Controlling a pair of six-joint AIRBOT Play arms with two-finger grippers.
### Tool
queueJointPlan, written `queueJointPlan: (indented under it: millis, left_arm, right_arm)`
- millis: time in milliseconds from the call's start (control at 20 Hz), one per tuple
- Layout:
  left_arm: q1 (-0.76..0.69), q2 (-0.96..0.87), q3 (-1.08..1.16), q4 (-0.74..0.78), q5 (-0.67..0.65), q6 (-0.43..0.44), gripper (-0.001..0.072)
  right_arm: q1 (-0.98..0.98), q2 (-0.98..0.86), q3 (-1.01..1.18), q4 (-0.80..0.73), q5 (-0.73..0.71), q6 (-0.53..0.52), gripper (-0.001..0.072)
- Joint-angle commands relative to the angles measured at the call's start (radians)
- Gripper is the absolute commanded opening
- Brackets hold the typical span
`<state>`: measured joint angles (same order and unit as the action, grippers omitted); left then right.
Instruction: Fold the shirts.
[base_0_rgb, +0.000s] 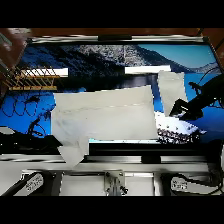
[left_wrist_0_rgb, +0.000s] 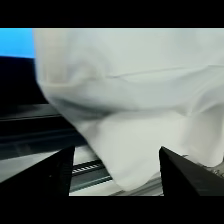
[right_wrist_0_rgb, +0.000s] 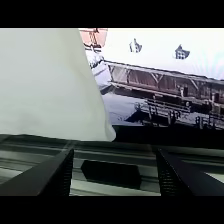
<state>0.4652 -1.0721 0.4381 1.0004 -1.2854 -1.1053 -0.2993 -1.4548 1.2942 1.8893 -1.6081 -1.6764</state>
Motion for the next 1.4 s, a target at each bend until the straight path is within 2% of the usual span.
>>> queueJointPlan:
  millis: [0, 150, 250, 300, 350, 450, 700, 950, 1100, 1150, 1200, 1250, 1300, 1350]
  left_arm:
    - [-0.048, -0.033, -0.016, -0.030, 0.050, 0.012, 0.0589]
    - [-0.096, -0.071, -0.016, -0.054, 0.073, 0.018, 0.0444]
    - [-0.105, -0.073, -0.016, -0.060, 0.043, 0.046, 0.0245]
    - [-0.104, -0.073, -0.016, -0.060, 0.000, 0.081, 0.0090]
    - [-0.101, -0.073, -0.016, -0.060, -0.040, 0.106, 0.0038]
    - [-0.095, -0.066, -0.011, -0.059, -0.077, 0.117, 0.0038]
    - [-0.089, -0.049, -0.010, -0.059, -0.089, 0.117, 0.0038]
    - [-0.089, -0.049, -0.010, -0.059, -0.053, 0.126, 0.0038]
    - [-0.089, -0.049, 0.007, -0.059, -0.043, 0.126, 0.0038]
    - [-0.089, -0.049, 0.024, -0.059, -0.043, 0.126, 0.0038]
    - [-0.089, -0.049, 0.047, -0.059, -0.044, 0.126, 0.0038]
    - [-0.089, -0.049, 0.082, -0.059, -0.044, 0.126, 0.0037]
    - [-0.089, -0.049, 0.124, -0.059, -0.044, 0.126, 0.0037]
    - [-0.090, -0.049, 0.175, -0.059, -0.048, 0.131, 0.0037]
  right_arm:
    - [-0.002, 0.004, -0.006, -0.008, 0.011, 0.003, 0.0631]
    - [-0.002, 0.004, -0.008, -0.027, 0.011, 0.023, 0.0631]
    - [-0.002, 0.004, -0.046, -0.025, 0.010, 0.024, 0.0631]
    - [-0.002, 0.004, -0.087, -0.025, 0.014, 0.023, 0.0631]
    - [-0.002, 0.004, -0.144, -0.016, 0.030, 0.023, 0.0631]
    - [0.011, 0.004, -0.253, 0.058, 0.091, 0.022, 0.0631]
    - [0.113, 0.003, -0.380, 0.047, 0.267, 0.017, 0.0631]
    - [0.182, 0.003, -0.431, 0.048, 0.338, 0.031, 0.0631]
    - [0.227, -0.013, -0.435, 0.054, 0.335, 0.042, 0.0616]
    - [0.243, -0.015, -0.434, 0.055, 0.335, 0.042, 0.0482]
    - [0.257, -0.012, -0.434, 0.063, 0.335, 0.042, 0.0272]
    - [0.266, -0.005, -0.432, 0.071, 0.335, 0.037, 0.0115]
    - [0.270, 0.010, -0.425, 0.078, 0.334, 0.020, 0.0080]
    - [0.269, 0.031, -0.412, 0.077, 0.336, 0.005, 0.0080]
